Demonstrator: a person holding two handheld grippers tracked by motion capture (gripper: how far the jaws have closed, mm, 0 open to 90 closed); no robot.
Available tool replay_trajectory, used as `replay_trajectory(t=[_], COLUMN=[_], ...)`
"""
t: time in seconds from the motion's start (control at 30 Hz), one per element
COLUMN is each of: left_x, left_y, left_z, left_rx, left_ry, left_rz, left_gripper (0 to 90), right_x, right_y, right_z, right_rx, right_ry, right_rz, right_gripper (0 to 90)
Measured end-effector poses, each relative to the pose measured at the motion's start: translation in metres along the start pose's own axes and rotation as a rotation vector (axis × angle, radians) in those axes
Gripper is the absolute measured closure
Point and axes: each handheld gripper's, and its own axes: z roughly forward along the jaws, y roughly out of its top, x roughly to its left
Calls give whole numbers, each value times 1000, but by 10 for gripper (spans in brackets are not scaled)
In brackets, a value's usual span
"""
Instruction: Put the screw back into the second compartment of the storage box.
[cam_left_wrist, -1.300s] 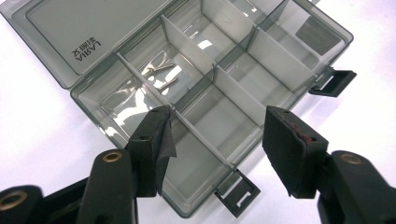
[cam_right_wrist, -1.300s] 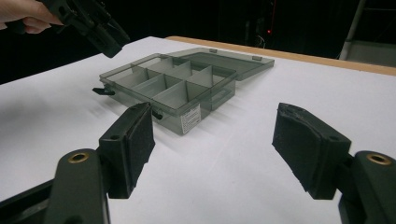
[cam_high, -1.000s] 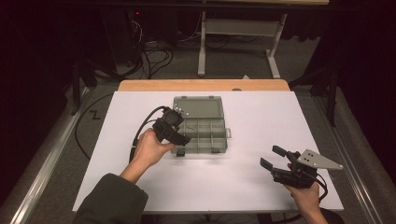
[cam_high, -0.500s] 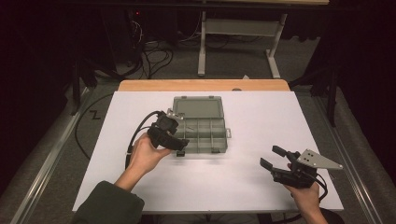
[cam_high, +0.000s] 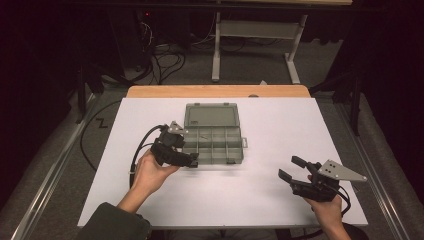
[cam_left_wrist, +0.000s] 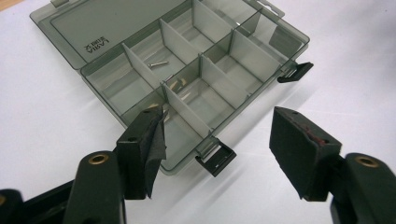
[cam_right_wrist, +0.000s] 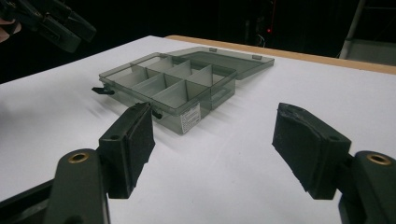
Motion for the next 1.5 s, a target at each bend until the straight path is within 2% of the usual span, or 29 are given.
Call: replay_trajectory(t=[0.13, 0.5, 0.63, 0.77, 1.1, 1.3, 1.43, 1.5], left_x=[1, 3, 2, 4, 7, 8, 9, 9], left_y=[-5, -15, -23, -31, -50, -63, -75, -82], left_z=[-2, -6, -10, -12, -14, -19, -23, -23], left_rx=[-17, -51, -91, -126, -195, -261, -319, -328], left_ry=[-15, -5, 18, 32, 51, 75, 89, 100], left_rz=[-35, -59, -41, -41, -74, -73, -92, -93], left_gripper=[355, 351, 356, 358, 357, 356, 353, 351], right_x=[0, 0, 0, 0, 0, 0, 0, -1], right_y=[0, 0, 0, 0, 0, -1, -1, -1], right_z=[0, 1, 1, 1, 2, 3, 3, 3], right_rx=[-1, 4, 4, 3, 4, 14, 14, 13], right_ry=[2, 5, 10, 10, 11, 7, 5, 3], right_rz=[-6, -3, -3, -5, -5, -5, -3, -1], right_gripper=[308, 308, 308, 308, 308, 308, 308, 308])
